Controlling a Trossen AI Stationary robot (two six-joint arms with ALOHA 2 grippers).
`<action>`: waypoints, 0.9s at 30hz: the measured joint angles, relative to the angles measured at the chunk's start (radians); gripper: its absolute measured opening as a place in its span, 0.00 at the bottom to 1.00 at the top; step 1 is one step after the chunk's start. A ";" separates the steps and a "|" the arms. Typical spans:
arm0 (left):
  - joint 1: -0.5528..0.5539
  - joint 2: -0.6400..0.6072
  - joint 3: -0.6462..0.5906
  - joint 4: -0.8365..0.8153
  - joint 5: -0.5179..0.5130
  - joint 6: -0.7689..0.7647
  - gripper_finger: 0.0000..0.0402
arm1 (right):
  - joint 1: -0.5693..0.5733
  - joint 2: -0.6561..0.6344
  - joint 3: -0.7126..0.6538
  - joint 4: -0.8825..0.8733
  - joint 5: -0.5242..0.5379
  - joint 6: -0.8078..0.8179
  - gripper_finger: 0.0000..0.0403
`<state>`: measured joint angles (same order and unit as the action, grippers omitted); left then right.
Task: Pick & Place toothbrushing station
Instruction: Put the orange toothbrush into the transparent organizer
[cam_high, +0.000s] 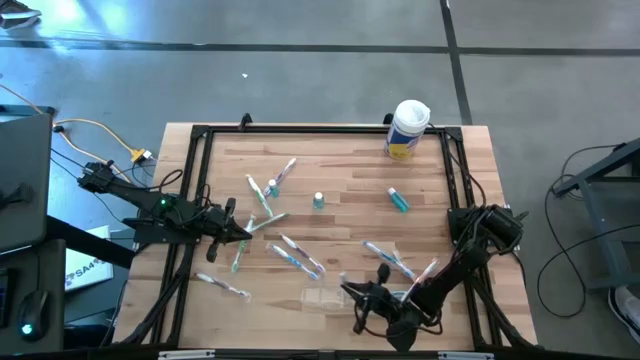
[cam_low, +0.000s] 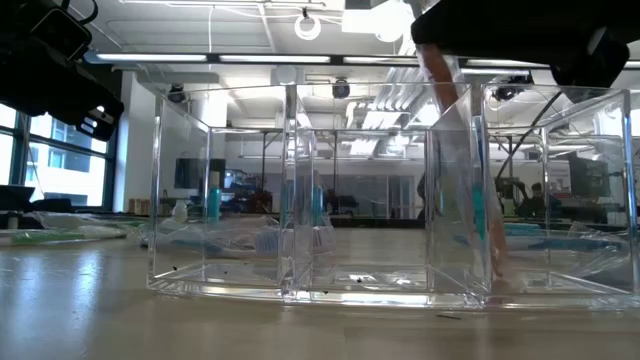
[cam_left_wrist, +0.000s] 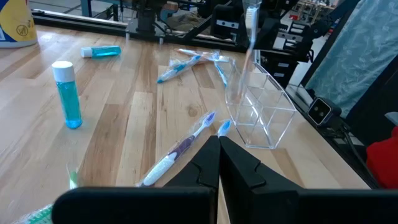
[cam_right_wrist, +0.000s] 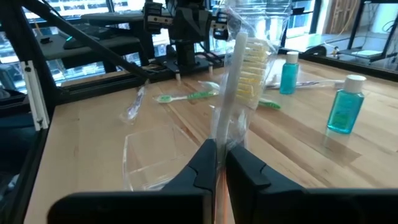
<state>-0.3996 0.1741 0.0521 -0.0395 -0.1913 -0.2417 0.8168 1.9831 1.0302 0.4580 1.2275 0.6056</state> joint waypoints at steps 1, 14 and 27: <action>0.000 0.000 0.000 0.000 0.000 0.000 0.01 | -0.002 0.000 0.000 0.001 -0.009 0.000 0.03; 0.000 0.000 0.000 0.000 0.000 0.000 0.01 | -0.015 -0.003 0.001 0.005 -0.055 -0.032 0.06; 0.000 0.000 0.000 0.000 0.000 -0.003 0.01 | -0.012 -0.024 0.000 0.002 -0.081 -0.056 0.43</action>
<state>-0.3996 0.1741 0.0521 -0.0399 -0.1909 -0.2451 0.8044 1.9587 1.0306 0.4599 1.1461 0.5499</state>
